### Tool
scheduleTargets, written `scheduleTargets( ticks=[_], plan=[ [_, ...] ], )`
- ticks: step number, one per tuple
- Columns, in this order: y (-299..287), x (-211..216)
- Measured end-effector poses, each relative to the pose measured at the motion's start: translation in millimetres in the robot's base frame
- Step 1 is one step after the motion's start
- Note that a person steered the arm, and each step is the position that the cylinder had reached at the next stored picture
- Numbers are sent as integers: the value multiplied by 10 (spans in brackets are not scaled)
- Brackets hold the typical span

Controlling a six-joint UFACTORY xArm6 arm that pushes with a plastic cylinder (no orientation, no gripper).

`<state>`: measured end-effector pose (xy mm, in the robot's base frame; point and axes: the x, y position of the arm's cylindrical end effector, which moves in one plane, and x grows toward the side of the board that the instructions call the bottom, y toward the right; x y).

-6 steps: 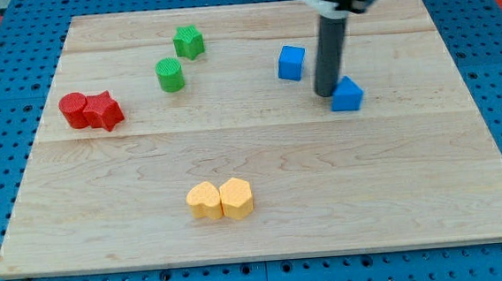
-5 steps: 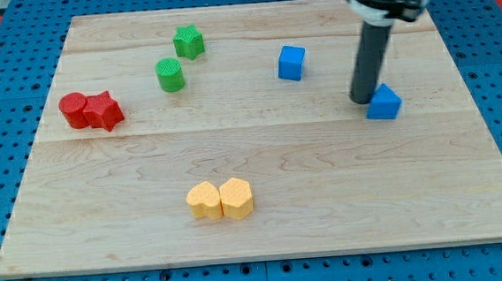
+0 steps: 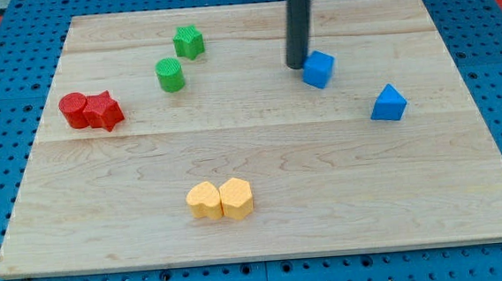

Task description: Push the blue cube towards the blue triangle

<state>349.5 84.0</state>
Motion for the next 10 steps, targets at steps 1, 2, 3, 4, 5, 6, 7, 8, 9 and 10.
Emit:
scheduleTargets(
  ticks=[1,2,3,4,5,6,7,8,9,10],
  plan=[
    [276,220],
    [399,235],
    [409,246],
    [413,246],
    [396,201],
    [396,201],
    [417,184],
    [440,183],
    [265,184],
    [-21,184]
  ],
)
